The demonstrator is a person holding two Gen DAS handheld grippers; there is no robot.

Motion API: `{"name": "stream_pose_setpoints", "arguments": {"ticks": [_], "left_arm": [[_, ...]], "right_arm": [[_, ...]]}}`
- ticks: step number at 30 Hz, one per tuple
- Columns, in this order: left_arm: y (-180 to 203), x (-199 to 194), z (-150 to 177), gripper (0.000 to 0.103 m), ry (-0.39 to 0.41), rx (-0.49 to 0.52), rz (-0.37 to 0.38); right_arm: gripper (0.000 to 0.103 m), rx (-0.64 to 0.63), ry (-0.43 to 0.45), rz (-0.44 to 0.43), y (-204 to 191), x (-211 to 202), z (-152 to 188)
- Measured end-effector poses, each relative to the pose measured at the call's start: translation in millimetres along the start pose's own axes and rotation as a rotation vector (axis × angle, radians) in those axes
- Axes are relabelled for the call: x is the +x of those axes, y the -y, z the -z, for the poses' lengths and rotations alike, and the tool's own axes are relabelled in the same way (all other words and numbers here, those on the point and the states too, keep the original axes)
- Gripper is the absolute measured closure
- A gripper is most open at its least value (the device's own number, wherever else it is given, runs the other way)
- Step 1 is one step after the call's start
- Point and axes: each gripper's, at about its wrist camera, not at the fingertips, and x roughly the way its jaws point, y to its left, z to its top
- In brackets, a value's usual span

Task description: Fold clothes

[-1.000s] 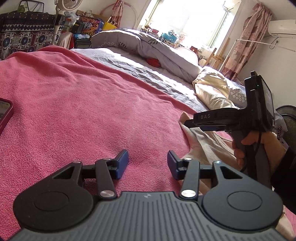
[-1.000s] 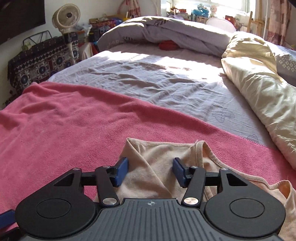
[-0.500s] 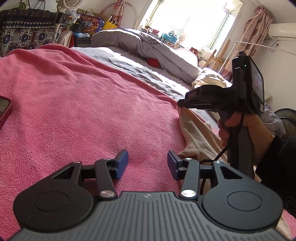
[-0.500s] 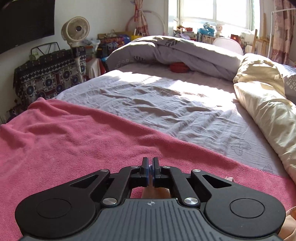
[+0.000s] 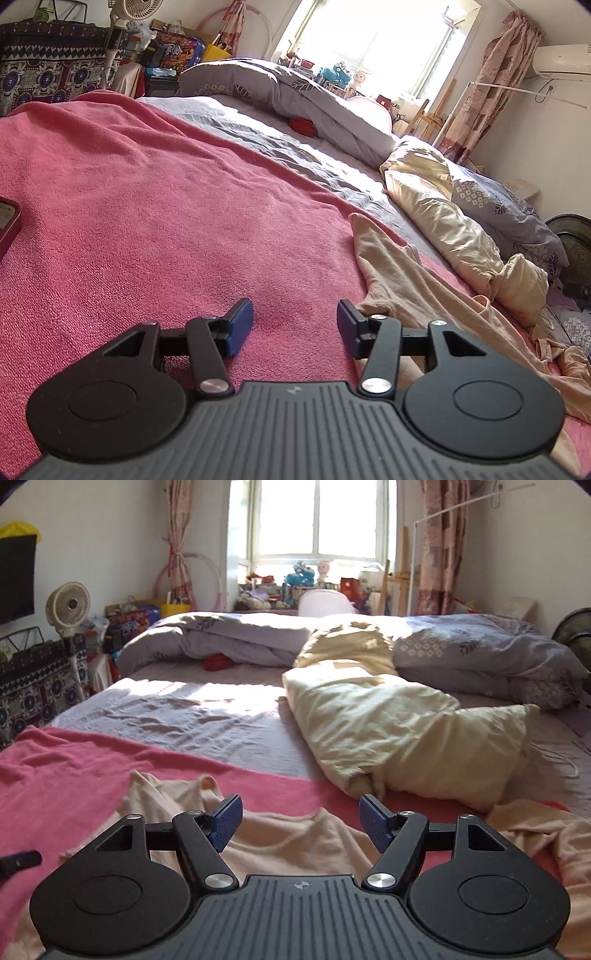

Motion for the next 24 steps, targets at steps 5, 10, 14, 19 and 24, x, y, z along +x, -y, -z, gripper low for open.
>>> {"name": "stream_pose_setpoints", "arguments": {"ticks": [5,10,14,19,24], "left_arm": [[8.7,-2.6,0.7,0.048,0.011,0.040,-0.038],[7.0,4.9,-0.3,0.048,-0.027,0.025,-0.069],[9.6,7.1,0.7,0.048,-0.036,0.043,-0.083],[7.9,6.8,1.8,0.048,-0.035,0.035,-0.077],[8.4,7.1,1.9,0.048,-0.035,0.028,-0.074]], "right_arm": [[0.033,0.113,-0.041,0.048,26.8,0.0,28.6],[0.043,0.233,-0.072,0.082,48.8,2.8,53.3],[0.099,0.329,-0.097,0.110,66.4,5.0,73.0],[0.099,0.368,-0.043,0.080,73.2,-8.0,64.5],[0.099,0.340,0.052,0.024,69.5,-18.3,31.5]]}}
